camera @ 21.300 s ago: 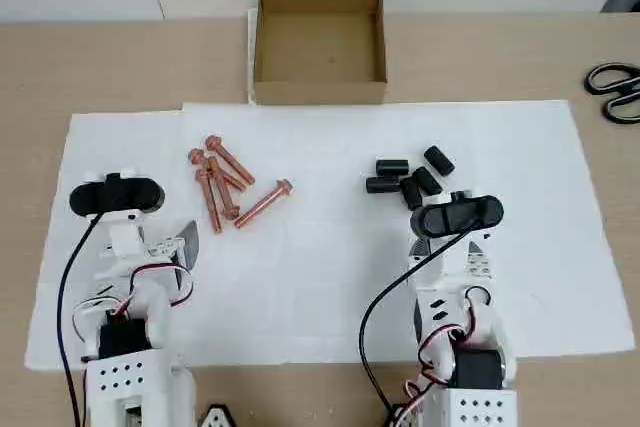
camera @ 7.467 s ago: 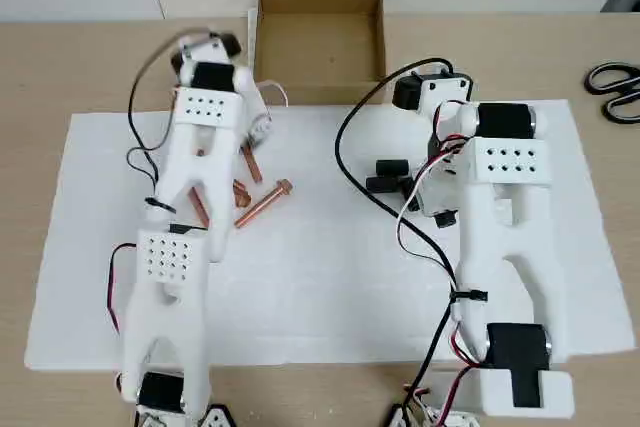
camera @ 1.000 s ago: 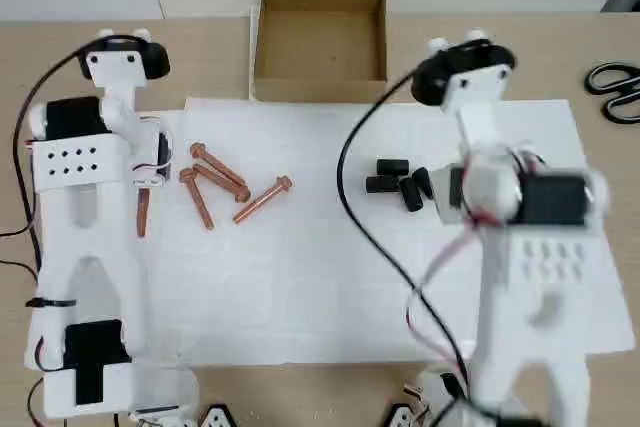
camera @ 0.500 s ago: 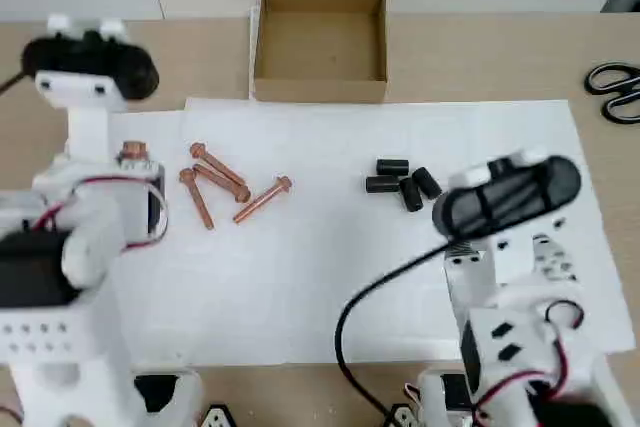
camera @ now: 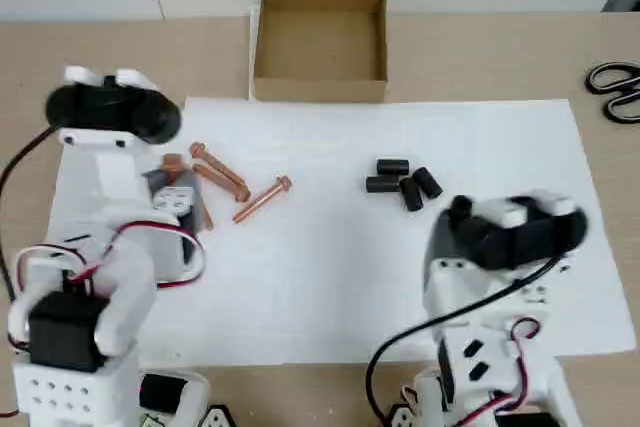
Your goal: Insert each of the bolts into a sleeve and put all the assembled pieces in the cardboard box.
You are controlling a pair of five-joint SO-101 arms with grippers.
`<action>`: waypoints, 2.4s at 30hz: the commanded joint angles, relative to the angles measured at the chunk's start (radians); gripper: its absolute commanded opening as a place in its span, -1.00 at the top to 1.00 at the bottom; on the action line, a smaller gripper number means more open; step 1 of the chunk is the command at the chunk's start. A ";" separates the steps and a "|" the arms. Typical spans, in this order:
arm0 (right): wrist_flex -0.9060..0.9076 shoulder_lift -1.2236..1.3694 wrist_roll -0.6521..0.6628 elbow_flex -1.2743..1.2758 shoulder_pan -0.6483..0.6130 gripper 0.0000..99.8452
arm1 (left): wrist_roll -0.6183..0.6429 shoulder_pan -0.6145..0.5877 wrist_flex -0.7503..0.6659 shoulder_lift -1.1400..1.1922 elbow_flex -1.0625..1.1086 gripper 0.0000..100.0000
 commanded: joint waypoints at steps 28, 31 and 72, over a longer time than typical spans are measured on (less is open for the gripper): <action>-0.185 -0.097 -0.025 0.287 -0.404 0.99 | 0.169 0.440 -0.582 -0.021 0.249 0.99; -0.209 -0.097 -0.025 0.290 -0.406 0.99 | 0.181 0.445 -0.586 -0.021 0.248 0.99; -0.209 -0.085 -0.026 0.292 -0.433 0.99 | 0.299 0.525 -0.767 -0.021 0.424 0.99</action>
